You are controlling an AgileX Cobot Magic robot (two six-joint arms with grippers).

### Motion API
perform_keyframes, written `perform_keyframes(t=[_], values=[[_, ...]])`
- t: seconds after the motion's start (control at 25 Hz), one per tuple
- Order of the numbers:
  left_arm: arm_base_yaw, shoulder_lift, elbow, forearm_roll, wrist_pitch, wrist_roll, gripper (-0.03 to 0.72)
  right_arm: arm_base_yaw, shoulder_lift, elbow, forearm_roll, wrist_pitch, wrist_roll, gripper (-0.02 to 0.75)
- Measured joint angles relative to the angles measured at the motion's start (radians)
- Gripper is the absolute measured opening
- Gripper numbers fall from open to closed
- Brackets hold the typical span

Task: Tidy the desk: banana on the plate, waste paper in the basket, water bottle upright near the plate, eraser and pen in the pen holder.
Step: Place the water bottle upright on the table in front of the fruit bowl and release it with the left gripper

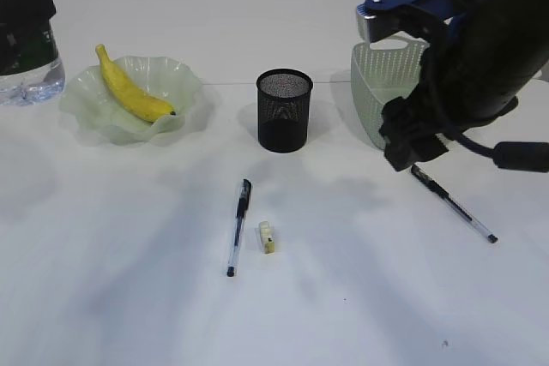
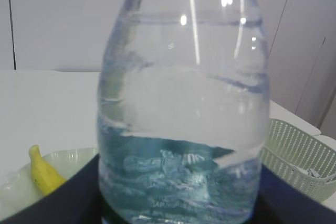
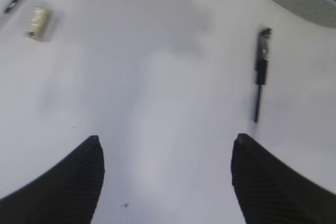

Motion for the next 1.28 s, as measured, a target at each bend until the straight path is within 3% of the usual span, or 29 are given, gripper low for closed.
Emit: perform_keyframes(t=[0.12,0.48,0.64,0.96,1.28], values=[[0.000,0.000,0.000,0.000,0.001,0.000,0.390,-0.064,0.000,0.000,-0.068,0.004,0.065,0.557],[0.000,0.007,0.000,0.000,0.003,0.000,0.390,-0.321,0.000,0.000,-0.075,0.012,0.095,0.554],[0.000,0.080,0.000,0.002,-0.076,0.028,0.390,-0.332,0.000,0.000,-0.079,0.023,0.095,0.554],[0.000,0.386,-0.002,0.023,-0.453,0.070,0.390,-0.333,0.000,0.000,-0.073,0.025,0.095,0.554],[0.000,0.603,-0.004,0.023,-0.493,0.083,0.389,-0.333,0.000,0.000,-0.073,0.025,0.091,0.554]])
